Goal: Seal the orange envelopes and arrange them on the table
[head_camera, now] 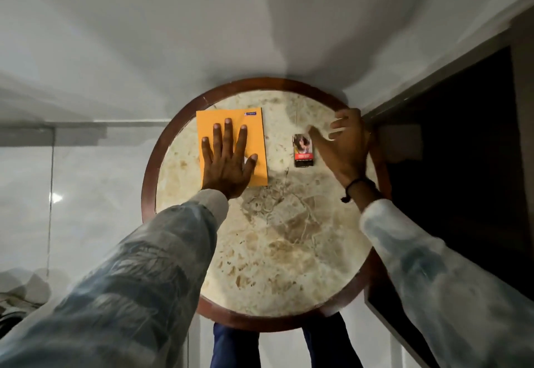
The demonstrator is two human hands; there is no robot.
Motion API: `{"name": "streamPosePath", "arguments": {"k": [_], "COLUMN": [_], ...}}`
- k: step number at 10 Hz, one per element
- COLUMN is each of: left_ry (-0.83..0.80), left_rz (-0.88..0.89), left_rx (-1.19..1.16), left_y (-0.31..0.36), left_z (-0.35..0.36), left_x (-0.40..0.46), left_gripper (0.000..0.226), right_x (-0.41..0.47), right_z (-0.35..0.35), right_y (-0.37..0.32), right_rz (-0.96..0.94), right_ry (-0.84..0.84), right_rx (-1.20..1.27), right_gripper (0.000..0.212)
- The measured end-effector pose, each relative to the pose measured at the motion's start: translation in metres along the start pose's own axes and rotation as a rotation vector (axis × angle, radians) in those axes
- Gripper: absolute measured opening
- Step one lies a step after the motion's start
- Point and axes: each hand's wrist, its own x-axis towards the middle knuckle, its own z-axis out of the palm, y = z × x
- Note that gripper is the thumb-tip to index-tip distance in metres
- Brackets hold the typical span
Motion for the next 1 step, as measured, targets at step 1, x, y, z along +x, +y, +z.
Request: {"name": "streamPosePath", "arguments": {"k": [1], "left_ry": [0.119], "left_rz": [0.038], "left_rx": [0.047], "left_y": [0.0217], "left_z": [-0.0569], "left_x": [-0.0199], "left_gripper": [0.074], "right_x": [-0.0055], "right_z": [-0.0856], "right_y": [-0.0549], "right_rz": [-0.038], "right_ry": [0.009], "right_rx": [0.487], "right_gripper": [0.026]}}
